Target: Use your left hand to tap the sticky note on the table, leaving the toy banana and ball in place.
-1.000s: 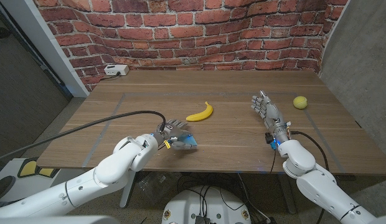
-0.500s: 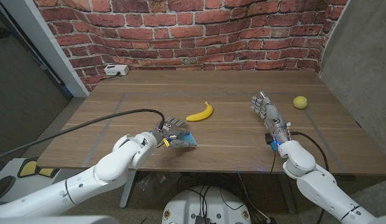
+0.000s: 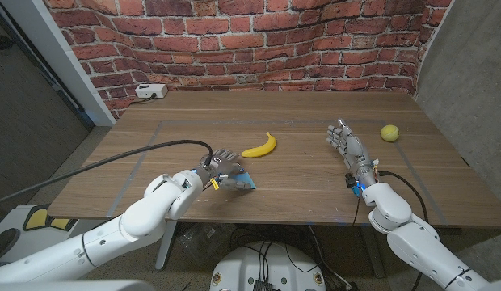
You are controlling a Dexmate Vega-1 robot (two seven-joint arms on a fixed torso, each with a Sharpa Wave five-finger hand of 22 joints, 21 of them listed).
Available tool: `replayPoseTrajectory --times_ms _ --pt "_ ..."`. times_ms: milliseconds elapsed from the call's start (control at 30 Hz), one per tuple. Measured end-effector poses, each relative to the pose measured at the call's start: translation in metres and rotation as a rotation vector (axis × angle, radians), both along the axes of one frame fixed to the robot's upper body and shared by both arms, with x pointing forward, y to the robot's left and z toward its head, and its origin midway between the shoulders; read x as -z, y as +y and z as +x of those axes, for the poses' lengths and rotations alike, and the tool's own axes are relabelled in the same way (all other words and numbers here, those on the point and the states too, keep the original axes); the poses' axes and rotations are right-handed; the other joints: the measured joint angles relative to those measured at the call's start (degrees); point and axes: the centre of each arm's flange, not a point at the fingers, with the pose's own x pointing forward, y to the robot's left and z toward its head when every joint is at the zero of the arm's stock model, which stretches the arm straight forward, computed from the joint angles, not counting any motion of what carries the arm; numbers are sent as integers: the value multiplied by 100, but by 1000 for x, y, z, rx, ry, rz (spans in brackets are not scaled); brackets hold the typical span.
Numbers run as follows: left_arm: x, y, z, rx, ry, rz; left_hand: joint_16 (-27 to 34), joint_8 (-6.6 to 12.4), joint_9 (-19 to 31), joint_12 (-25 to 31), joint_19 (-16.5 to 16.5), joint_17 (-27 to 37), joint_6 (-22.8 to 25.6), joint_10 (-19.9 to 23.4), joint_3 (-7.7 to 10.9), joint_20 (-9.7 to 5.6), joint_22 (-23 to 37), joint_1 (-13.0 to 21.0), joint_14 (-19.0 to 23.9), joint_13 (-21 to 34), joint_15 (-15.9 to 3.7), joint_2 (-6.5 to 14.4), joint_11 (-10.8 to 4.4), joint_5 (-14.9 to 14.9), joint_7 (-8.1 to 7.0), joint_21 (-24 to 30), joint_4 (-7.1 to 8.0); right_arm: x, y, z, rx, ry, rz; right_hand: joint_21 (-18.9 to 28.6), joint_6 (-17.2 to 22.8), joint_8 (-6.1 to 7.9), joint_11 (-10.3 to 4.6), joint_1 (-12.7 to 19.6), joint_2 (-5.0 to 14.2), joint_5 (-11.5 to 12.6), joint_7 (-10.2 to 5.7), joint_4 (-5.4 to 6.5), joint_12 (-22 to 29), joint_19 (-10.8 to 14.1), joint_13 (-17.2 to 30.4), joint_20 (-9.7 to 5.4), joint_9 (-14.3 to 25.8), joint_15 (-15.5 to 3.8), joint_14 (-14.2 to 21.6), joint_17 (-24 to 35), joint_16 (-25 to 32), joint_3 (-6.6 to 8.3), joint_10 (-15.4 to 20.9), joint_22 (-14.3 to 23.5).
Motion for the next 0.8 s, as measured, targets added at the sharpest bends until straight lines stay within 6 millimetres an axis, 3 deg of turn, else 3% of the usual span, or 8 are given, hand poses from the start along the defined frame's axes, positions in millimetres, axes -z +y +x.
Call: replayPoseTrajectory --times_ms 800 --pt "4 -14 -12 81 32 -20 0 31 0 39 -21 0 92 31 0 21 0 46 0 0 0 46 -31 0 -92 0 -33 -6 3 6 -18 -6 -5 0 0 0 0 -30 30 0 0 0 0 0 0 0 0 0 0 0 0 0 0 0"
